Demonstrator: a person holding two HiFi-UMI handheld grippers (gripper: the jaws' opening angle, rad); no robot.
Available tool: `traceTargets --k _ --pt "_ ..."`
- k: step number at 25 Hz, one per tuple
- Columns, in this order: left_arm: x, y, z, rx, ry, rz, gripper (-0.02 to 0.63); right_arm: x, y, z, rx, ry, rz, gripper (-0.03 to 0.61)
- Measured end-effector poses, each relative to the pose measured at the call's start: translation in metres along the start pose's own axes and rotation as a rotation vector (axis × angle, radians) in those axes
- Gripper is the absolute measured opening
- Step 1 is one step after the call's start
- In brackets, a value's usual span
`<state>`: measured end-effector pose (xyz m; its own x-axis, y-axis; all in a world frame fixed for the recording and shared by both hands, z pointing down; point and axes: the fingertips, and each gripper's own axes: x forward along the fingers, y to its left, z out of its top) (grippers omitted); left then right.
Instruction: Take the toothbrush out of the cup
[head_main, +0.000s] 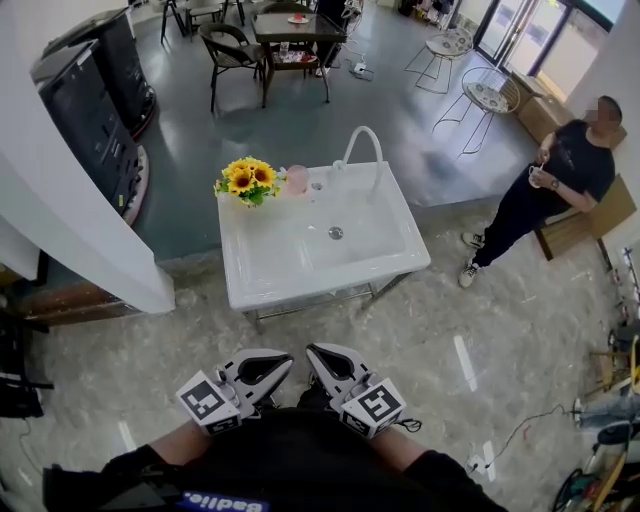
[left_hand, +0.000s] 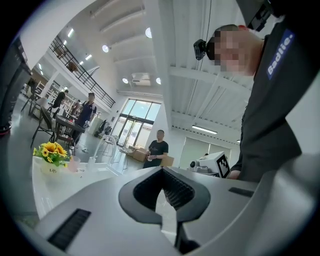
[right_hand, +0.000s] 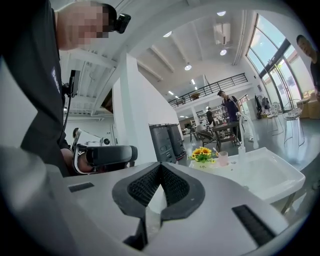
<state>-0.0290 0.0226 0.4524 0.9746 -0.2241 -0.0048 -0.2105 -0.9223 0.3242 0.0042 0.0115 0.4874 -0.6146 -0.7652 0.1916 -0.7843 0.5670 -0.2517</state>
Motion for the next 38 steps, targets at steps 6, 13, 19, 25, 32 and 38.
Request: traceTargets --k 6,13,19,25,32,38 --pt "0.027 0.018 0.009 0.018 -0.006 0.067 0.001 0.003 -0.035 0.016 -0.031 0.011 0.049 0.012" --pt "0.056 0.038 0.02 0.027 -0.008 0.126 0.002 0.011 -0.073 0.038 -0.046 0.013 0.079 0.011" --pt "0.072 0.054 0.026 0.033 -0.009 0.197 0.0 0.025 -0.1 0.041 -0.034 0.013 0.15 0.012" --pt "0.09 0.064 0.025 0.024 -0.011 0.27 0.002 0.034 -0.136 0.05 -0.045 0.022 0.184 0.012" --pt "0.101 0.07 0.022 0.021 0.002 0.289 0.0 0.043 -0.172 0.058 -0.071 0.031 0.151 0.012" --pt "0.097 0.08 0.026 0.023 -0.005 0.257 0.0 0.061 -0.181 0.061 -0.098 0.045 0.104 0.012"
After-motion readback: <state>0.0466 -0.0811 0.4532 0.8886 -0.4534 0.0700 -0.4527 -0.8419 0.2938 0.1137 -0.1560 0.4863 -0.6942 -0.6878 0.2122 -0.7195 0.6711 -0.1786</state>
